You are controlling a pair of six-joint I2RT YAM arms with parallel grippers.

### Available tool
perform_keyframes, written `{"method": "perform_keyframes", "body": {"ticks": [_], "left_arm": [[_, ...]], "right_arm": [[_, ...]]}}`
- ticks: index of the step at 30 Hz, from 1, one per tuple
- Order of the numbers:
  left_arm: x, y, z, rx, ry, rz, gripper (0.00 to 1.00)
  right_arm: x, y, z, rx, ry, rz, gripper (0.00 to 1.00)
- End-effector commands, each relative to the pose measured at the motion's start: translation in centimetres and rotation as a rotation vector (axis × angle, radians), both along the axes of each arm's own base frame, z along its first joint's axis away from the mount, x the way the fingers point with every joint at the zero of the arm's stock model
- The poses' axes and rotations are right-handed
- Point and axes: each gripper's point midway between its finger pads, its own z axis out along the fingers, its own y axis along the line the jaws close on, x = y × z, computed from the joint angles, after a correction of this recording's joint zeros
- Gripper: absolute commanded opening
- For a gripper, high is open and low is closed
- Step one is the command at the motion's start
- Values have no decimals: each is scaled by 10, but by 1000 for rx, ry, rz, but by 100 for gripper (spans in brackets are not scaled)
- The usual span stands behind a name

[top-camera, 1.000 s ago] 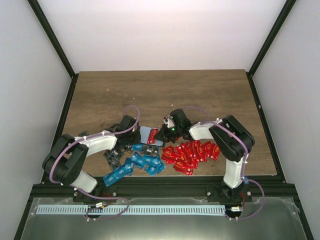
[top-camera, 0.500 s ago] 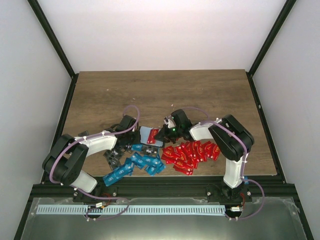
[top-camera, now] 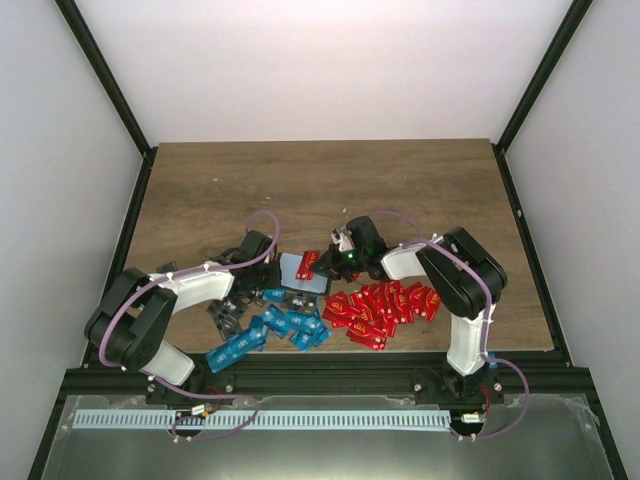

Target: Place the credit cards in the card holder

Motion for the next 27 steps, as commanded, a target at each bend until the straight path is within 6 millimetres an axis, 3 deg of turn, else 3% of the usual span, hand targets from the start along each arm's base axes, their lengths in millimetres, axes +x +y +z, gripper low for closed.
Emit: {"method": "perform_keyframes", "body": {"ticks": [1,13,27], "left_arm": [[-6,-1,-5,-5,24,-17,4],[-7,-1,-6,-5,29,-18,4],[-7,-2,-7,-14,28,-20,4]], "right_arm": [[0,0,-9,32,0,-3,1],[-13,8,4,152,34,40,1],[-27,8,-19,96,210,12,1]]}}
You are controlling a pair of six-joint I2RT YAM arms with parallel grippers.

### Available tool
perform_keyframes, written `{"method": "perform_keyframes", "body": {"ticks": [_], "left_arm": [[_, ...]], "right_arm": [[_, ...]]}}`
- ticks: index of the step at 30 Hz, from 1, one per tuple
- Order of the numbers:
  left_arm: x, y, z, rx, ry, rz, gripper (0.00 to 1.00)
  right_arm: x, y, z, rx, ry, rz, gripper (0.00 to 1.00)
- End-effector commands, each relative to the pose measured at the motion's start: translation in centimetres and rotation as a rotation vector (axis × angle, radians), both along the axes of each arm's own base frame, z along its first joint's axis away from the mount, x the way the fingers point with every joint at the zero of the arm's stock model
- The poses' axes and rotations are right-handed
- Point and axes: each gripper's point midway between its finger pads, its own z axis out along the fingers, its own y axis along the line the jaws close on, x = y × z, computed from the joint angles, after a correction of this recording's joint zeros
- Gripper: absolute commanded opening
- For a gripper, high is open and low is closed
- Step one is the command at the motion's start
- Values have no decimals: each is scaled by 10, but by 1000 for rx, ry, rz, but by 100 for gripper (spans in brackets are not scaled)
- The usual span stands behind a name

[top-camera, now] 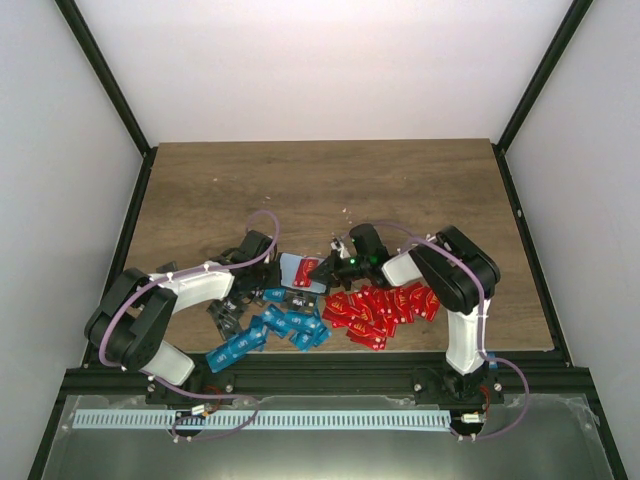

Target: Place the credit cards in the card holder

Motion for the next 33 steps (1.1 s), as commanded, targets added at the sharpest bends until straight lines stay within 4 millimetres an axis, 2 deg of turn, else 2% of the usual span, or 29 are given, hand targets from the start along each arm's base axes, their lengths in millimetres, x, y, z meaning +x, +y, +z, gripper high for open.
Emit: {"method": "perform_keyframes", "body": {"ticks": [1,7,15,21,25,33], "left_arm": [[-7,-2,-7,-12,29,-19,4],[-8,-2,-8,-11,32,-25,4],[-9,-4,-10,-19,33,-35,4],[-8,-4,-9,-15,29,-42,4],[-6,-5,-9,-14,25,-43,4],[-5,-5,-9,-12,24,-40,4]], "right_arm": [[-6,3,-14,-30,90,3,1],[-4,4,-23,-58,146,-16,1],[2,9,-23,-52,128,8,1],[-11,8,-27,-61,137,85,1],[-22,-3,-36,-143,153,117,1],[-31,-9,-34,-157,176,124,1]]}}
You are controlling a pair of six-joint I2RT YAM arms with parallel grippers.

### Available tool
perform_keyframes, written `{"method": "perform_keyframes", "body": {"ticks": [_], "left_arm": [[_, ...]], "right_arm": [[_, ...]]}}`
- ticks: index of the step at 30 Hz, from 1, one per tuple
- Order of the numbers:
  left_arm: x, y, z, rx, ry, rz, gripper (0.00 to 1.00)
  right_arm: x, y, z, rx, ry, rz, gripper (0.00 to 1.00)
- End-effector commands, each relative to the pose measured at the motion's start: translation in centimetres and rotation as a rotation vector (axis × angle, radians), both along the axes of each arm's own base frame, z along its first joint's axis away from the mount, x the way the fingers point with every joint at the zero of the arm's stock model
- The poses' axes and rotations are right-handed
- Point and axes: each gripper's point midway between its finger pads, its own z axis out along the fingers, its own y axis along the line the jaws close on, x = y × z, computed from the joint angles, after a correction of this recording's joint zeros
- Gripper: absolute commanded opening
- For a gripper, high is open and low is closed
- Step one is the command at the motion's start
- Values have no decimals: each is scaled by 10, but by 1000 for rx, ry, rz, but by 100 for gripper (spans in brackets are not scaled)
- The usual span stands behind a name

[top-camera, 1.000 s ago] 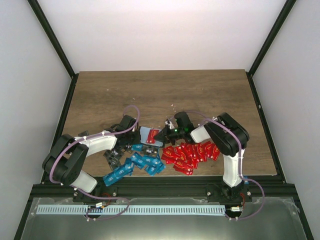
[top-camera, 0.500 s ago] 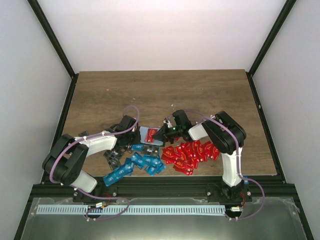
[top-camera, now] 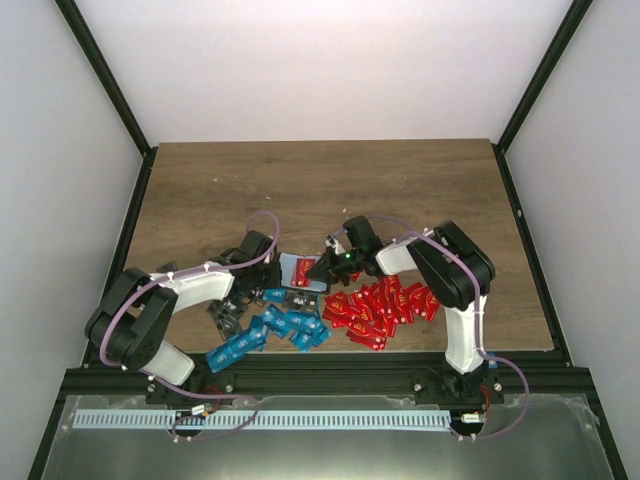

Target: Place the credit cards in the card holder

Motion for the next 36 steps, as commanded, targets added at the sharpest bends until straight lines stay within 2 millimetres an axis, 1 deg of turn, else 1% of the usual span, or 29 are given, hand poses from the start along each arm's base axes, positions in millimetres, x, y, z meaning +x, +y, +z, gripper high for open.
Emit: {"method": "perform_keyframes", "body": {"ticks": [1,4,7,11,17,20,24,27,33,35,36], "left_arm": [[-5,-3,-9,-3,30,-26,4],[-5,-5,-10,-7,34,-33,4],[-4,-7,-10,-11,38,-42,4],[-5,-9,-10,-16,38,-62,4],[-6,-8,-12,-4,42,-67,4],[-5,-7,-10,4,38,-64,4],[-1,-1,-4,33,13,-46,4],[3,5,3,55,-12,-17,4],[17,11,30,67,-89,37,4],[22,8,37,61,-108,36,4],[24,4,41,46,-116,24,4]], "right_arm": [[-33,-16,-26,-101,144,23,1],[-27,-10,-22,-86,133,33,1],[-18,1,-18,-57,116,65,1],[-6,9,-25,-61,96,94,1],[2,17,-23,-34,63,141,1],[-2,10,-23,-49,60,168,1],[-5,-12,-25,-107,61,187,1],[-6,-22,-23,-134,52,200,1],[-8,-28,-16,-165,38,227,1],[-7,-30,-14,-180,32,224,1],[-6,-30,-13,-183,30,221,1]]}}
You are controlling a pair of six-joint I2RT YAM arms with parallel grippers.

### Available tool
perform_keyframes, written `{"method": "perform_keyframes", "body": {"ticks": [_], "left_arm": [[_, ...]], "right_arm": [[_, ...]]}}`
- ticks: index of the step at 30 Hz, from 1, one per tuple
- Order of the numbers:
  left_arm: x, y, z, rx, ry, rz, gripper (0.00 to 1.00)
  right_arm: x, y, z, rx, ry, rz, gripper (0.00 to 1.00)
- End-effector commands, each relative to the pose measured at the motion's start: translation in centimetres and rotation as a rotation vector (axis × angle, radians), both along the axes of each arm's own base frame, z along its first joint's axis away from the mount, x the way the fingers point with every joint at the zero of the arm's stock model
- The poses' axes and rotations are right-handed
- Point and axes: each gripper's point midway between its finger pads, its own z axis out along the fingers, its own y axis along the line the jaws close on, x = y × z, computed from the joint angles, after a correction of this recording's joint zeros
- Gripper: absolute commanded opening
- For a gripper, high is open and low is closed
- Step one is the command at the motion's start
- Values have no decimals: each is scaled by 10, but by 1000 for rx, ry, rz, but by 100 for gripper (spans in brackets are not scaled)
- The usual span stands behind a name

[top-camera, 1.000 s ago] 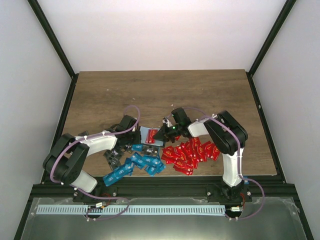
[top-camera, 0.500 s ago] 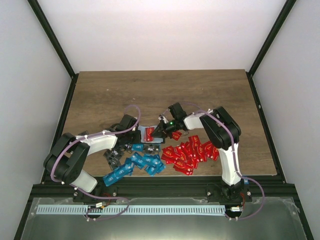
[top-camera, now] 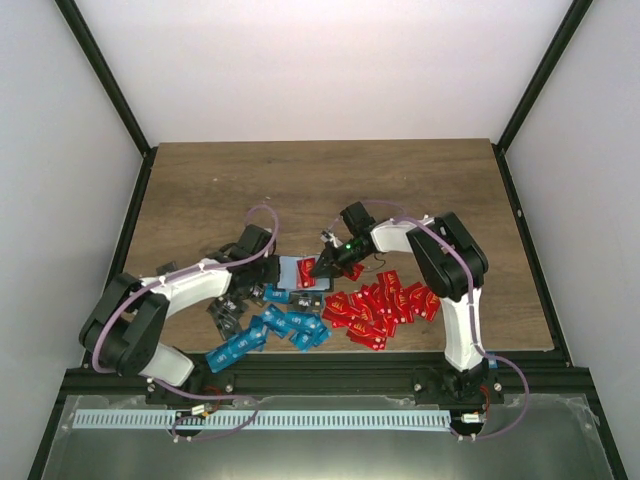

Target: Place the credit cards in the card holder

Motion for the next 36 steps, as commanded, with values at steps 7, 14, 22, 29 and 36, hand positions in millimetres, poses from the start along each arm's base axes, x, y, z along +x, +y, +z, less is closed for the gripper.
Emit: {"method": "perform_keyframes", "body": {"ticks": [7,14,22,29,36], "left_arm": [[27,-49,36,-163,-80,-132,4],[33,-47,-6,-71,40,-111,4],[30,-35,-25,-7,76,-86,4],[30,-32,-25,11,65,-84,4],[32,-36,-22,-6,57,-97,4]], "right_arm": [[2,-14,-2,-117,6,-26,1],[6,-6,8,-67,-2,-4,1],[25,-8,18,-122,-69,0,1],[19,-19,12,-184,-41,3,1],[5,-23,-6,-189,25,-14,1]]}}
